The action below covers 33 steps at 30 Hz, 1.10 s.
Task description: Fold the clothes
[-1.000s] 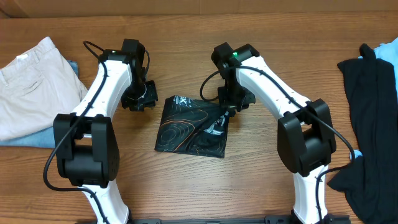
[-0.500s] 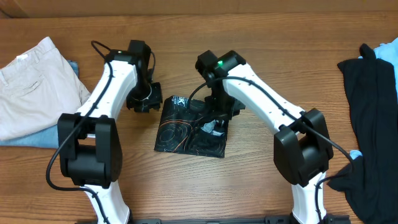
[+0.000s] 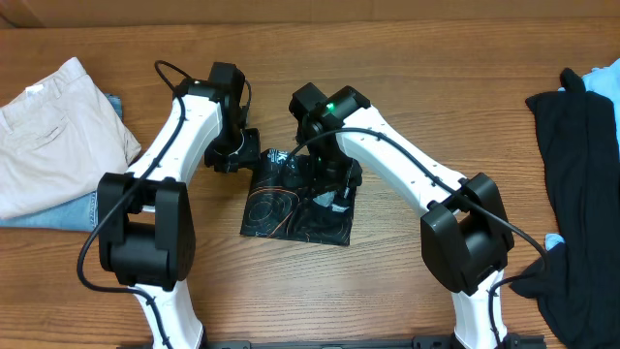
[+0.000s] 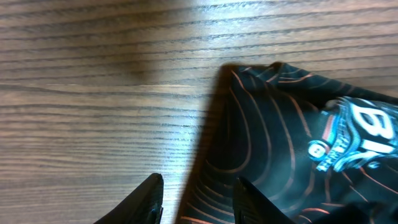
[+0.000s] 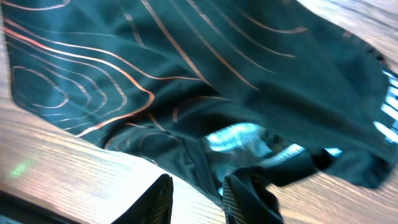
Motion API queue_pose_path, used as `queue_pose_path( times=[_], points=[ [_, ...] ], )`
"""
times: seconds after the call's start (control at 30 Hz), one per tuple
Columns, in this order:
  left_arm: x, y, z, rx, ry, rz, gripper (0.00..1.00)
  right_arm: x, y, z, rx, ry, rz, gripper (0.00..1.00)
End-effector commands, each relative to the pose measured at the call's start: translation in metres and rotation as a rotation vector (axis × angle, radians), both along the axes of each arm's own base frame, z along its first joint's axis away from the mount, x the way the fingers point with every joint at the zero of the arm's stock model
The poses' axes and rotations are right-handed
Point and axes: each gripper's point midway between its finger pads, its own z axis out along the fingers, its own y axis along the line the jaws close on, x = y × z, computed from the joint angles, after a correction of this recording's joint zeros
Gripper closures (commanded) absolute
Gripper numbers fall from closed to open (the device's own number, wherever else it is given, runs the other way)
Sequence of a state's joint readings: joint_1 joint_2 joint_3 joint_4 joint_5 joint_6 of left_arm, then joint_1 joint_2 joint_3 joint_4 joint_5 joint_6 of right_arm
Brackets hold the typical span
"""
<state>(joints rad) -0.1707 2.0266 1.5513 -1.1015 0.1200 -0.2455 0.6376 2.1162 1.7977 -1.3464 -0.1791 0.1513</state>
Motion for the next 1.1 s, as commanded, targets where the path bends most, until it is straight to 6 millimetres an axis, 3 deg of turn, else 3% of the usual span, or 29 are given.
queue_pose_path(
  times=[0.0, 0.2, 0.37, 0.57, 1.07],
  points=[
    [0.003, -0.002, -0.009, -0.002, 0.012, -0.048, 0.6, -0.009, 0.008, 0.011, 0.064, 0.002, 0.035, 0.67],
    [0.004, -0.005, -0.011, -0.004, 0.008, -0.091, 0.6, -0.014, 0.009, -0.002, 0.079, 0.023, 0.034, 0.62],
    [0.004, -0.006, -0.011, -0.004, 0.004, -0.105, 0.6, -0.027, -0.009, -0.024, 0.009, 0.062, 0.032, 0.62],
    [0.004, -0.006, -0.011, -0.004, 0.004, -0.105, 0.6, -0.033, -0.021, -0.036, -0.043, 0.069, 0.034, 0.63],
    [0.004, -0.006, -0.011, -0.004, 0.004, -0.105, 0.6, -0.042, -0.027, -0.036, -0.066, 0.106, 0.034, 0.71]
  ],
)
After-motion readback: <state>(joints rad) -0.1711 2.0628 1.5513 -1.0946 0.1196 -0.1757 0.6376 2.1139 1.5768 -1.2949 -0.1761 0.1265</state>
